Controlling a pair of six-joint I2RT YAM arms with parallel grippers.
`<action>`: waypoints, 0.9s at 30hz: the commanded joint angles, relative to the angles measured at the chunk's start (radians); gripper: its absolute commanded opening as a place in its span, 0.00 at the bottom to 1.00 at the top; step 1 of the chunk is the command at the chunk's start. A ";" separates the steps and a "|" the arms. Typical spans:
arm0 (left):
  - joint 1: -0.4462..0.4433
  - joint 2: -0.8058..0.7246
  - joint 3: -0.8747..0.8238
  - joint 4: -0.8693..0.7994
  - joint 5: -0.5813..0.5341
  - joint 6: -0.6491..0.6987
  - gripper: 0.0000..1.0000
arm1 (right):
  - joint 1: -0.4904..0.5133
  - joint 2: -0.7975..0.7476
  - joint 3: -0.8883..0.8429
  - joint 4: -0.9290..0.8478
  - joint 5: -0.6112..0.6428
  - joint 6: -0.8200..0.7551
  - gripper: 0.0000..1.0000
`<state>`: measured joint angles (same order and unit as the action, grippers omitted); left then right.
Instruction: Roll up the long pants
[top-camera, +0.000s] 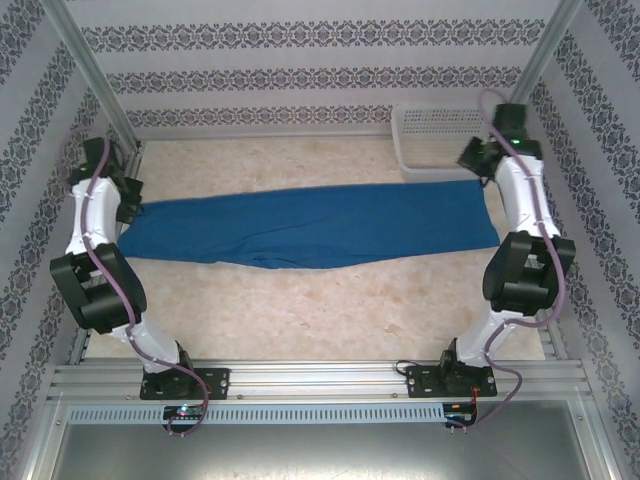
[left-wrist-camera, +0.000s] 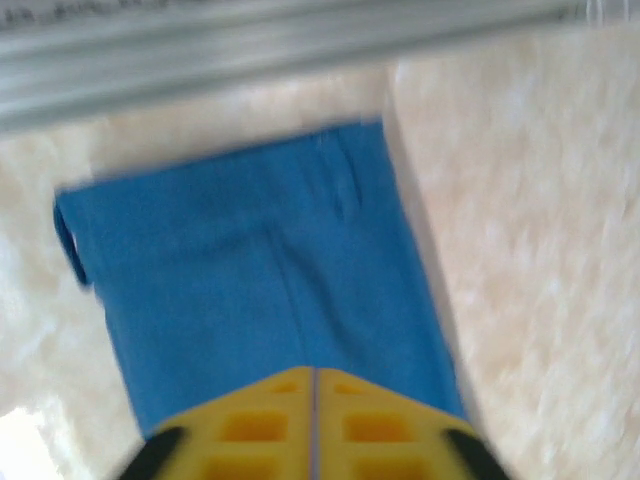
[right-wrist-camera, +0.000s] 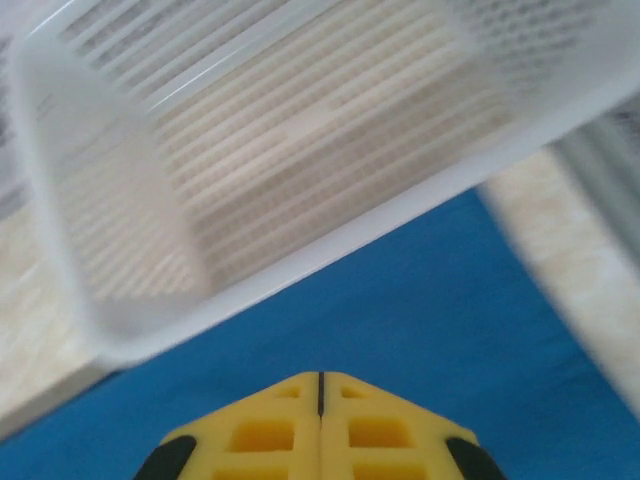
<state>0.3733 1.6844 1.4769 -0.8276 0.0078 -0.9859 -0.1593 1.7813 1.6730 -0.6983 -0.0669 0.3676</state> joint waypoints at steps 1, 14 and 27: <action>-0.098 -0.024 -0.158 0.053 -0.001 -0.057 0.00 | 0.140 0.018 -0.092 -0.036 0.040 -0.071 0.00; -0.243 0.127 -0.229 0.146 0.055 -0.122 0.00 | 0.324 0.118 -0.191 0.043 0.060 -0.128 0.00; -0.221 0.016 -0.074 -0.079 -0.039 0.006 0.61 | -0.088 0.198 0.108 -0.194 -0.016 -0.230 0.96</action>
<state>0.1394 1.7485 1.3464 -0.8024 0.0063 -1.0317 -0.1715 1.9312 1.6276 -0.7834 -0.0212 0.2119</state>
